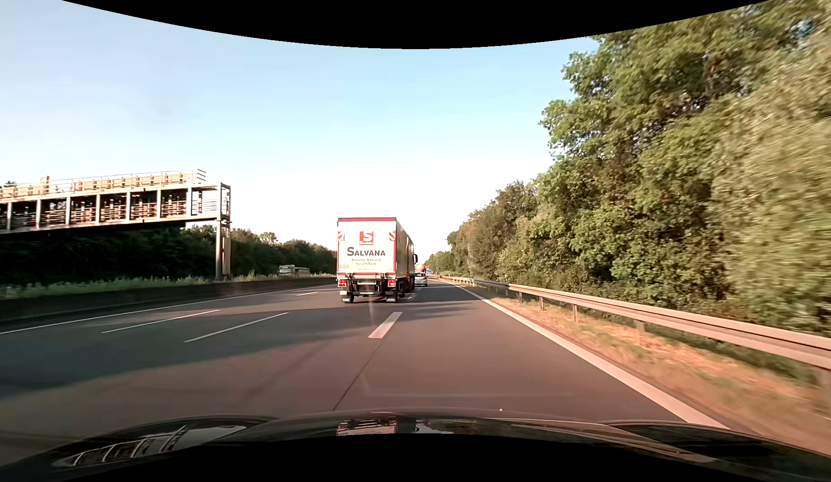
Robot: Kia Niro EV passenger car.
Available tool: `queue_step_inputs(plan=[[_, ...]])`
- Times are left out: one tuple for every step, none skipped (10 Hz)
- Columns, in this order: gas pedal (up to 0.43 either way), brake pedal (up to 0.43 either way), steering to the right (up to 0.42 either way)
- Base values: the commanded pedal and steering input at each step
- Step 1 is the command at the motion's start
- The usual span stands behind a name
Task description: Follow the waypoints while adhering to traffic rules and regulations
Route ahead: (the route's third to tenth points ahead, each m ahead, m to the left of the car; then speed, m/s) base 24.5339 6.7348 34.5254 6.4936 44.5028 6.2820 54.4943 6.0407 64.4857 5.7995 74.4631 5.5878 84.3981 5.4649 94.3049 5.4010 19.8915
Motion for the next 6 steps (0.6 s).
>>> queue_step_inputs(plan=[[0.26, 0.0, -0.006], [0.26, 0.0, -0.006], [0.26, 0.0, -0.006], [0.248, 0.0, -0.006], [0.248, 0.0, -0.006], [0.248, 0.0, -0.006]])
